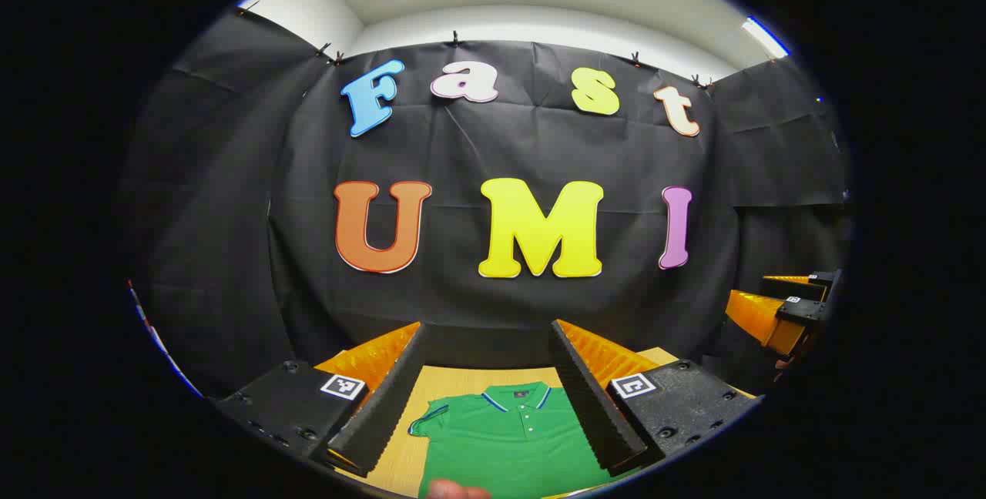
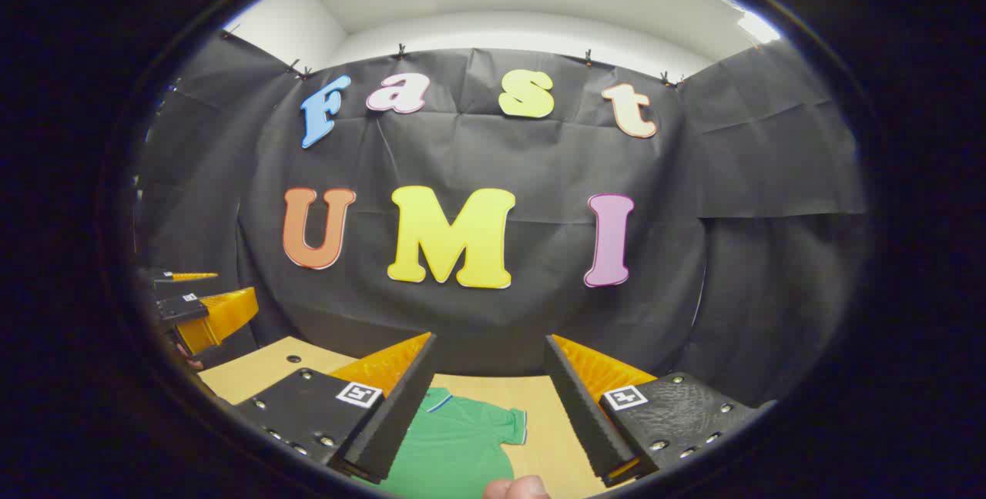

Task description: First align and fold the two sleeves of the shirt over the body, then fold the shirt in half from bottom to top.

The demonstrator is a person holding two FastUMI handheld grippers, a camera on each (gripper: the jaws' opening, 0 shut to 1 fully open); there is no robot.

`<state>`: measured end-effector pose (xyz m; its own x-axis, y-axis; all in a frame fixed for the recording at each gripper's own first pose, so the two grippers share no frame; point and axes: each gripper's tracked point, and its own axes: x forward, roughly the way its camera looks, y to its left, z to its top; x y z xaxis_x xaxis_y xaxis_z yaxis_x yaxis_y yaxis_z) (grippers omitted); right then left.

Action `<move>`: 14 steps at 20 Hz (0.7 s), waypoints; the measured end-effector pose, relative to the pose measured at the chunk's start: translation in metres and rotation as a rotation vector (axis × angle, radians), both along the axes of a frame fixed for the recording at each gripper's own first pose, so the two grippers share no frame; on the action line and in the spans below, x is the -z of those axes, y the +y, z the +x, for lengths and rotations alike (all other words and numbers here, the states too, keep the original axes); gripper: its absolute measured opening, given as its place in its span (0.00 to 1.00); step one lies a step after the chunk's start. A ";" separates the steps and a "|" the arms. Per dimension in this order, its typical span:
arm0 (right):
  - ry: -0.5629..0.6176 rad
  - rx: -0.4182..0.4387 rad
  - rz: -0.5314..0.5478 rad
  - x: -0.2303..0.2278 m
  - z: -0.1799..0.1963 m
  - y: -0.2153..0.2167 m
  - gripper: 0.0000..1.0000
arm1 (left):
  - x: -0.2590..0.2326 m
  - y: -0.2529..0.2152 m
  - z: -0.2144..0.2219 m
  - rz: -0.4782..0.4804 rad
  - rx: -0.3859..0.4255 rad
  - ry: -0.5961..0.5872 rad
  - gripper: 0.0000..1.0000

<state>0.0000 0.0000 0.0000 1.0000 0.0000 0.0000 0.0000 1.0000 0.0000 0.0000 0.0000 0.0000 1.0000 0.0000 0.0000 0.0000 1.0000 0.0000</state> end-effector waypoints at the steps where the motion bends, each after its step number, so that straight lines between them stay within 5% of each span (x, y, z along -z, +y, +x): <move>1: 0.007 -0.005 -0.001 0.002 0.003 0.001 0.89 | 0.003 0.000 0.003 0.004 0.004 0.005 1.00; 14: 0.048 -0.027 0.002 0.012 0.027 -0.004 0.89 | 0.007 -0.012 0.023 0.013 0.025 0.018 1.00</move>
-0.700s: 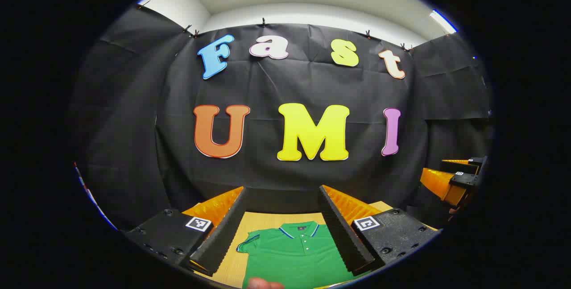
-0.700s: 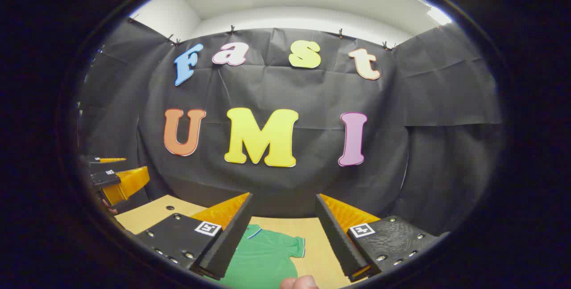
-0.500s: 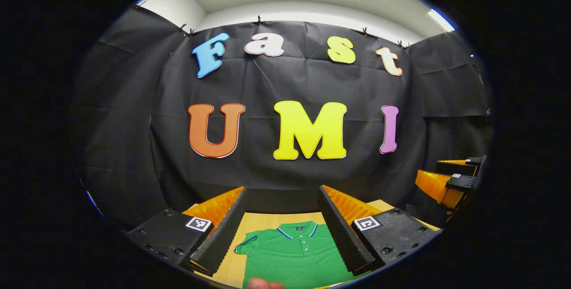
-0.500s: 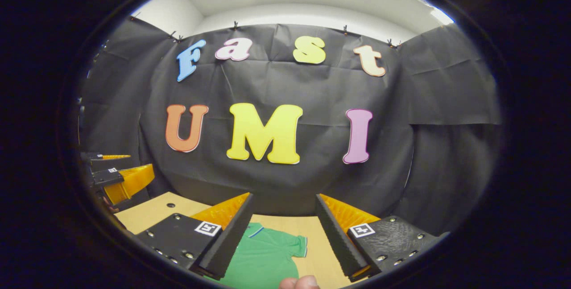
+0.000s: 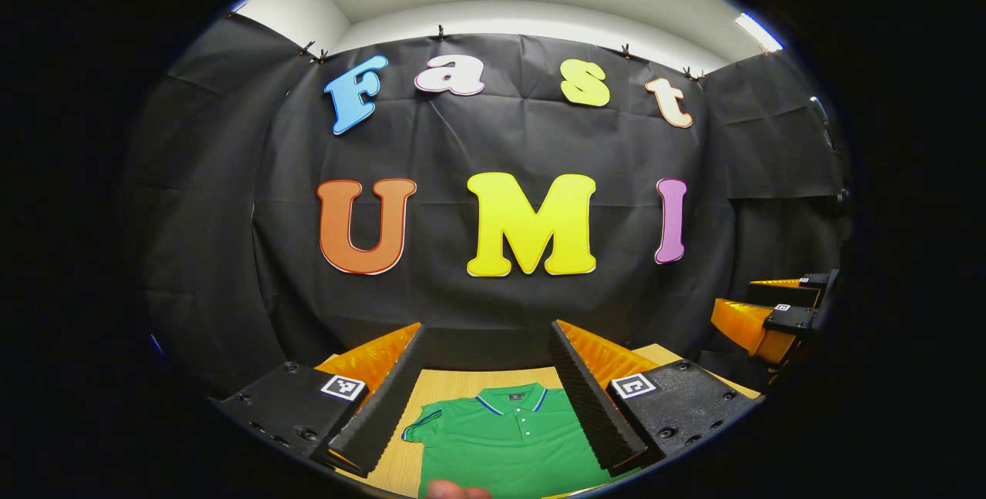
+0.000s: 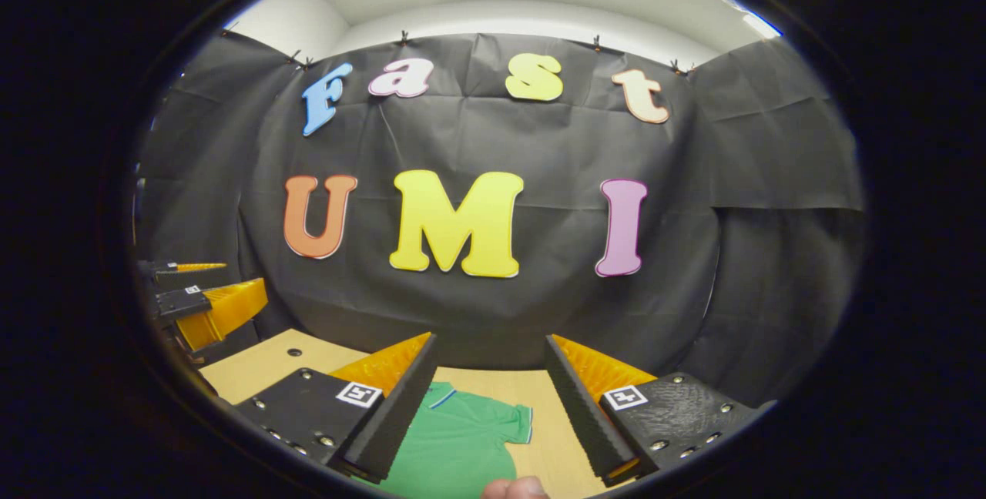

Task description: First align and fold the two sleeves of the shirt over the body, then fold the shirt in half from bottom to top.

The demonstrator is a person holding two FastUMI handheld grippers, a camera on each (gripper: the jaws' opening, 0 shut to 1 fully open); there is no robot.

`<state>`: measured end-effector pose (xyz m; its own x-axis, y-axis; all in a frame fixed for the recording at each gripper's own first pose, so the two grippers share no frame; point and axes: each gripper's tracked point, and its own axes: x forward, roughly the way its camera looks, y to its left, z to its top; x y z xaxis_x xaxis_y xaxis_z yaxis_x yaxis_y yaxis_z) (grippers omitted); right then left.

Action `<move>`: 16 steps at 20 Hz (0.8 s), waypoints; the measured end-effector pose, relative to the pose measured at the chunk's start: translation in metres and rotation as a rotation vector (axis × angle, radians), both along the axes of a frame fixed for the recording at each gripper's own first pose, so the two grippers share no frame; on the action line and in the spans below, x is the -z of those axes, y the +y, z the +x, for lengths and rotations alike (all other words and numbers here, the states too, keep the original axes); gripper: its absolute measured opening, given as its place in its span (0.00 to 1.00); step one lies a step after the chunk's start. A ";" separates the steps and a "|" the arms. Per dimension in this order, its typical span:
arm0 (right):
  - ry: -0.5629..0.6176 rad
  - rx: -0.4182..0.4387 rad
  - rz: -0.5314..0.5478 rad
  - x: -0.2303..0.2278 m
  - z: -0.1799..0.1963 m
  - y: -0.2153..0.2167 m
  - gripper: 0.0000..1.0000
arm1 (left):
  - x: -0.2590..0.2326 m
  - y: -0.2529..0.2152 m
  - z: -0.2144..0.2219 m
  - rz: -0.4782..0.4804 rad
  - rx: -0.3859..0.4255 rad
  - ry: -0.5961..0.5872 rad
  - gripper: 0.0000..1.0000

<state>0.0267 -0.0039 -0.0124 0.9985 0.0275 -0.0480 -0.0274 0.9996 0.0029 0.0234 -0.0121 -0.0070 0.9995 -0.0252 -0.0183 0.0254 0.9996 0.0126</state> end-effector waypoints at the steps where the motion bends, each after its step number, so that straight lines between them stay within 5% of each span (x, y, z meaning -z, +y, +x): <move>1: 0.004 -0.006 -0.004 0.001 0.001 -0.001 0.89 | 0.001 0.001 0.001 -0.004 -0.006 0.002 1.00; 9: 0.066 -0.025 -0.041 0.030 0.033 -0.029 0.89 | 0.012 -0.005 0.014 -0.017 -0.013 0.047 1.00; 16: 0.263 -0.092 -0.083 0.139 0.096 -0.058 0.89 | 0.033 -0.002 0.023 0.002 -0.069 0.106 1.00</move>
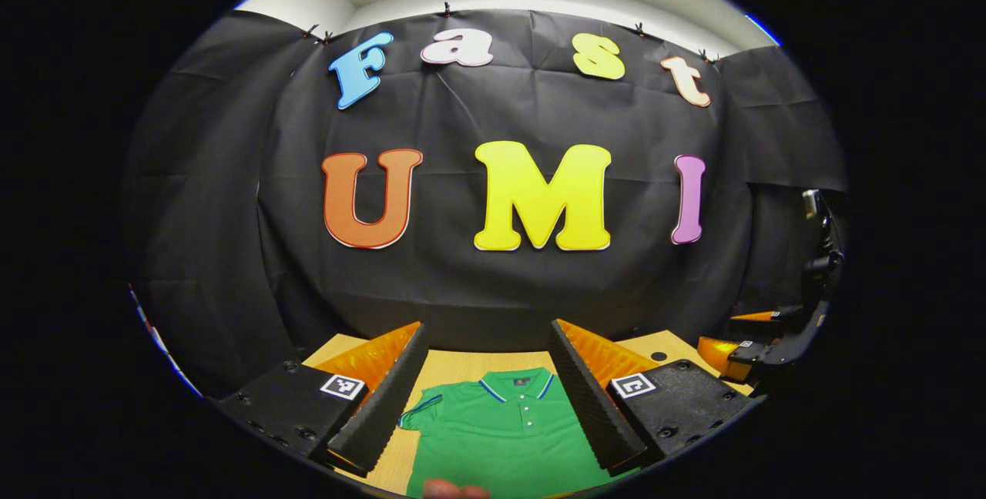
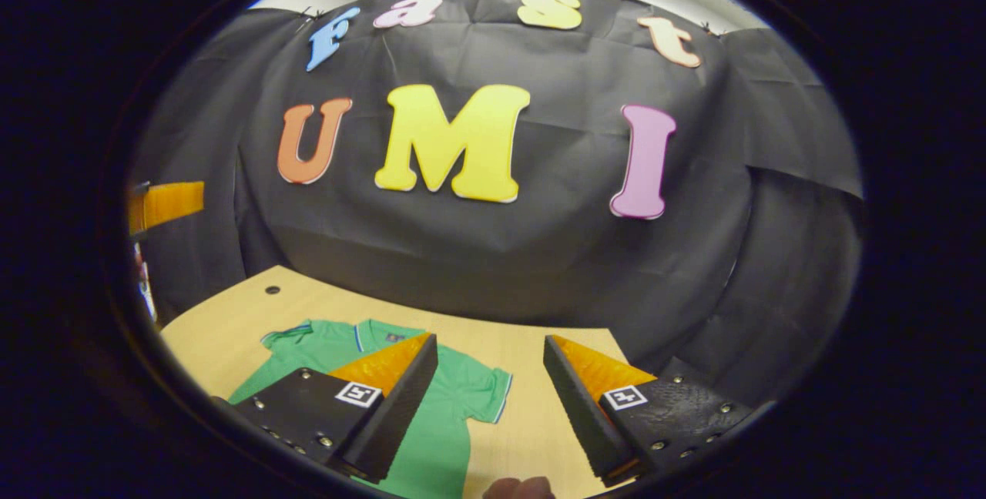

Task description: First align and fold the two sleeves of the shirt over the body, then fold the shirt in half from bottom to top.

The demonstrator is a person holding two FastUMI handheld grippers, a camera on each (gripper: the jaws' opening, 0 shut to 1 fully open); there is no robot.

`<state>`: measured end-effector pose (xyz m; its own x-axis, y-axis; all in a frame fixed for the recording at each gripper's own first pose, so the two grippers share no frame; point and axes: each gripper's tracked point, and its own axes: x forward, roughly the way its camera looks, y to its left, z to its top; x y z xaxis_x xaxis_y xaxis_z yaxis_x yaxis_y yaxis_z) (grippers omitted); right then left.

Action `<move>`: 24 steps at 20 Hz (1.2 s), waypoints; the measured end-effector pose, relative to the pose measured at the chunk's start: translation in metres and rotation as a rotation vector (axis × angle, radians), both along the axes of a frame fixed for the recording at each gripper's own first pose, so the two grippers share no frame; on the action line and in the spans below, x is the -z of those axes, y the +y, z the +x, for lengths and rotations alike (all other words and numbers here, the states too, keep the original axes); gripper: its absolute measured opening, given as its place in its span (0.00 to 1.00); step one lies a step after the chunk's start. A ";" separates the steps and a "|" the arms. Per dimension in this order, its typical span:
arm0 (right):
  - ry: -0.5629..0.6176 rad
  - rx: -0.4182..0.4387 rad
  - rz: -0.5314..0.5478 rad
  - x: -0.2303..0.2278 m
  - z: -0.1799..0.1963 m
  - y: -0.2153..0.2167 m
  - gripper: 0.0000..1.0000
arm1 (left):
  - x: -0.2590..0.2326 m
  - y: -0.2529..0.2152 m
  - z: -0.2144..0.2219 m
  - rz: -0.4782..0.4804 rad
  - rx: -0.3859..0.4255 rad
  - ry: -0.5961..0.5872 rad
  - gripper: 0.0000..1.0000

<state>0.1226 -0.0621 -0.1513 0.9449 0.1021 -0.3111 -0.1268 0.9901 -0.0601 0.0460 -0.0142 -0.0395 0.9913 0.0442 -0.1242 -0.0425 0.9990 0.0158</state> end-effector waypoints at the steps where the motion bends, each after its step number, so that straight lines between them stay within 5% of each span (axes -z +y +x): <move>1: 0.024 -0.010 -0.002 0.016 0.012 -0.004 0.89 | 0.005 0.000 0.000 0.004 -0.012 0.011 1.00; 3: 0.067 -0.036 -0.009 0.047 0.040 -0.010 0.89 | 0.015 0.000 0.002 0.007 -0.036 0.034 0.94; 4: 0.096 -0.049 -0.010 0.066 0.056 -0.013 0.89 | 0.020 0.000 0.004 0.011 -0.047 0.051 1.00; 15: 0.301 -0.134 -0.090 0.229 0.175 -0.026 0.89 | 0.064 0.007 -0.002 0.057 -0.166 0.168 1.00; 24: 0.395 -0.167 -0.013 0.279 0.184 -0.014 0.94 | 0.082 0.001 -0.002 0.061 -0.194 0.218 1.00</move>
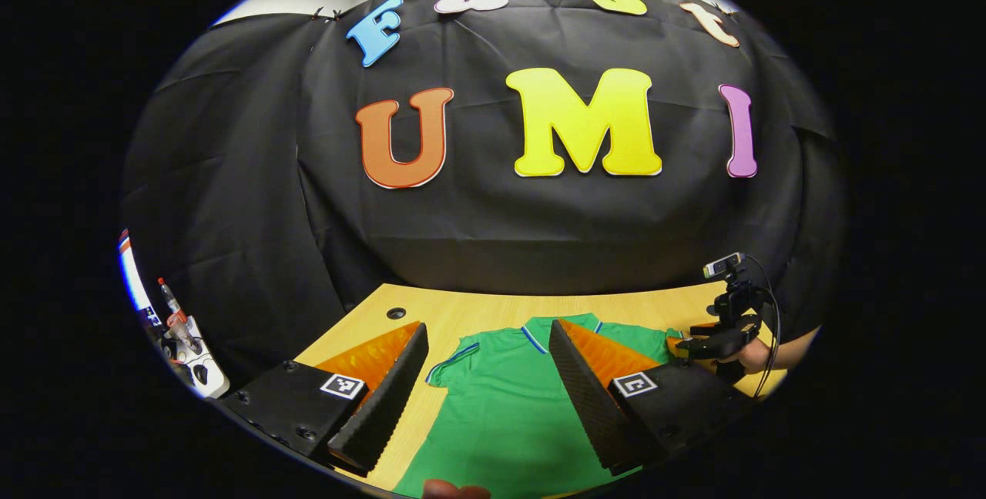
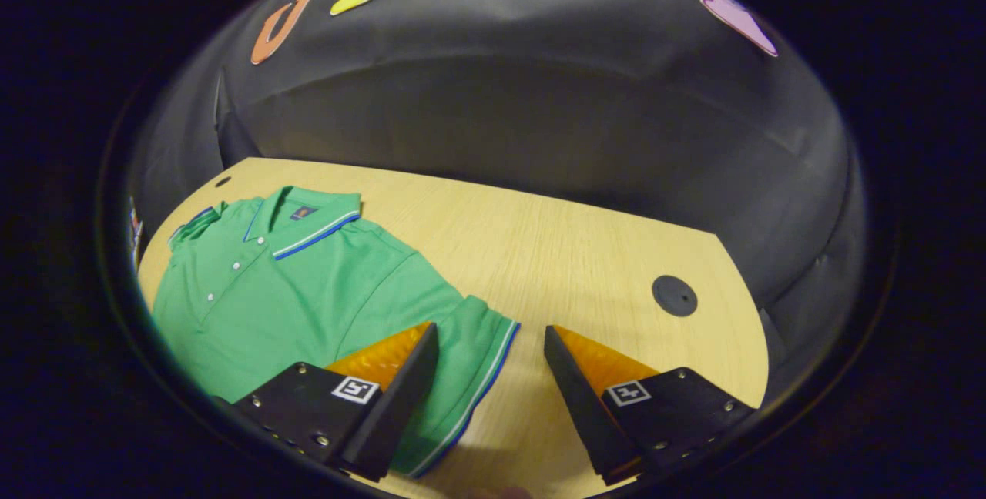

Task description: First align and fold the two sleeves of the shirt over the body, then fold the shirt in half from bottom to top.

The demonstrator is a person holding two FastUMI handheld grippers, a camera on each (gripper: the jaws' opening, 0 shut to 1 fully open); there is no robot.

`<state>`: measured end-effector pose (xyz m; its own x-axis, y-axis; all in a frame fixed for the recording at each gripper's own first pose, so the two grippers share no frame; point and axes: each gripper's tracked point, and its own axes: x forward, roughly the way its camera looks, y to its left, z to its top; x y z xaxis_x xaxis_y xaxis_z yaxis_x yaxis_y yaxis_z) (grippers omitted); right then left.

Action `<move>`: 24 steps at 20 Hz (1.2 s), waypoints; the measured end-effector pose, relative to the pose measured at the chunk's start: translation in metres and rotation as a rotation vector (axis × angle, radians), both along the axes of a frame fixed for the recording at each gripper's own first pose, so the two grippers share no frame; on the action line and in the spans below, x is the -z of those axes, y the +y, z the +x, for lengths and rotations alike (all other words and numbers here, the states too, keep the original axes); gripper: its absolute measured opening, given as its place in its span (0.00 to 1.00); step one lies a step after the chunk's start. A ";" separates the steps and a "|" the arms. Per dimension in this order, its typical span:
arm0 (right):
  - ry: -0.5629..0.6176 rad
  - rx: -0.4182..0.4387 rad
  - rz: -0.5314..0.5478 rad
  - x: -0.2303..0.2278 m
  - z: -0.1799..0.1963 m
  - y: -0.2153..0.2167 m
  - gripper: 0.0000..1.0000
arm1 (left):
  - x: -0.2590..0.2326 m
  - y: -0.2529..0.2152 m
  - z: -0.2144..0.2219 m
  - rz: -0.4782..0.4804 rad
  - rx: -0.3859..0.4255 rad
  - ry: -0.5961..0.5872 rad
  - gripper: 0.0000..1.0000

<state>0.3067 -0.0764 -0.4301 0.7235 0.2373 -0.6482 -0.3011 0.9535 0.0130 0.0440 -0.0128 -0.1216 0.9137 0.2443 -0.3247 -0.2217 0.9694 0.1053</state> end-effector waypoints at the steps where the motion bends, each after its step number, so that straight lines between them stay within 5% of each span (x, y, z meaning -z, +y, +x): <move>1: 0.007 -0.006 0.016 -0.002 -0.001 0.005 0.83 | 0.000 -0.002 0.002 0.001 0.006 0.001 1.00; 4: 0.006 -0.008 0.003 0.002 -0.005 0.009 0.53 | -0.002 -0.009 0.004 0.011 0.028 0.002 1.00; 7: -0.006 0.012 -0.033 0.000 -0.001 0.006 0.08 | -0.004 -0.009 0.004 0.016 0.042 -0.001 1.00; 15: 0.025 0.124 0.047 -0.042 -0.011 0.004 0.01 | -0.006 0.025 -0.009 -0.012 -0.001 -0.023 1.00; 24: -0.044 0.122 0.056 -0.110 -0.018 0.040 0.01 | -0.011 0.067 -0.037 -0.034 -0.040 -0.058 1.00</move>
